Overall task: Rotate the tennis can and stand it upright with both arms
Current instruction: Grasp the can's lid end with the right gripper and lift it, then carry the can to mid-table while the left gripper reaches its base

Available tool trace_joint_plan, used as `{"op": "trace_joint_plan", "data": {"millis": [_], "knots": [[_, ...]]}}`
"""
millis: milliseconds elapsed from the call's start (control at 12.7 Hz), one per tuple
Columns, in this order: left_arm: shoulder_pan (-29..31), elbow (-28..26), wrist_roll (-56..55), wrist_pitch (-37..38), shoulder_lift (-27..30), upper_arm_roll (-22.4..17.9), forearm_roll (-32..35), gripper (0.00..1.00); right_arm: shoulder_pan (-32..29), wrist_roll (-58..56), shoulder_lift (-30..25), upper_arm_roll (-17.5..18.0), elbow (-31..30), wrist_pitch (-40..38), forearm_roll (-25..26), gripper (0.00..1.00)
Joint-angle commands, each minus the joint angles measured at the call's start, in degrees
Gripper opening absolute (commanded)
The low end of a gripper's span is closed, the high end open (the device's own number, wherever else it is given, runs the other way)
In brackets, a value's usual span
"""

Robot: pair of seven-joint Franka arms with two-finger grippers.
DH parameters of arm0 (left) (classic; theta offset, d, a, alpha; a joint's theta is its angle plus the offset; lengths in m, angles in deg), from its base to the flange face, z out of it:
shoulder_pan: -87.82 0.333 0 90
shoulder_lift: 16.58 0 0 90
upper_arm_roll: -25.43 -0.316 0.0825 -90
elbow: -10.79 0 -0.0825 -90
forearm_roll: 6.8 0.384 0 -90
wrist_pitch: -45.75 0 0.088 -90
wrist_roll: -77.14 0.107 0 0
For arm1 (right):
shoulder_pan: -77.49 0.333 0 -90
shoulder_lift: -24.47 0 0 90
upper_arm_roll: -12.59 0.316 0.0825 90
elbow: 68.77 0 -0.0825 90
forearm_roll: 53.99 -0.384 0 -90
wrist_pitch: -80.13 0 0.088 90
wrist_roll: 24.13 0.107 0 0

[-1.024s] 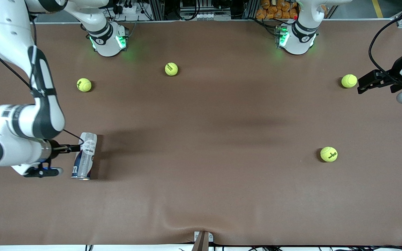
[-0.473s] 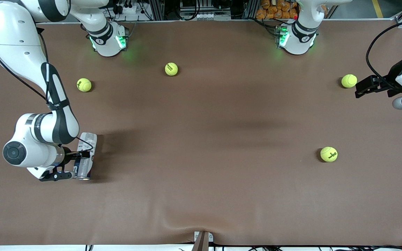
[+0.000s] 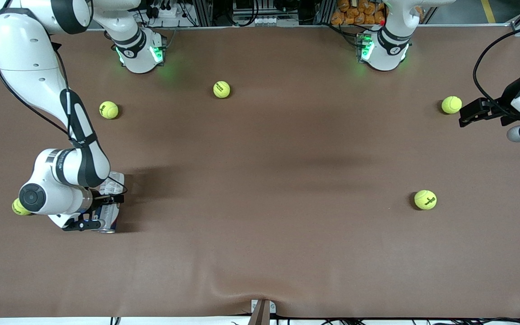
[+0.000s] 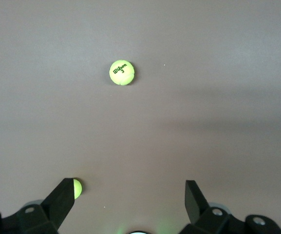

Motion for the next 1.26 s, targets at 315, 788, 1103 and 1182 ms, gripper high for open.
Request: {"op": "trace_joint_plan", "data": {"millis": [315, 788, 1103, 1182], "knots": [[0.29, -0.22, -0.36, -0.55, 0.03, 0.07, -0.87, 1.00, 1.60, -13.75, -0.59, 0.35, 5.68, -0.09, -1.17, 0.54], [0.29, -0.22, -0.36, -0.55, 0.03, 0.07, -0.87, 1.00, 16.61, -21.87, -1.21, 2.28, 11.14, -0.01, -1.26, 0.59], [0.29, -0.31, -0.97, -0.46, -0.14, 0.07, -0.87, 1.00, 28.21, -27.55, -0.77, 2.37, 11.41, 0.61, -1.17, 0.64], [0.20, -0.22, -1.06, -0.46, -0.49, 0.07, -0.87, 1.00, 30.85, -29.50, -0.68, 2.37, 11.06, 1.83, -1.26, 0.64]]}}
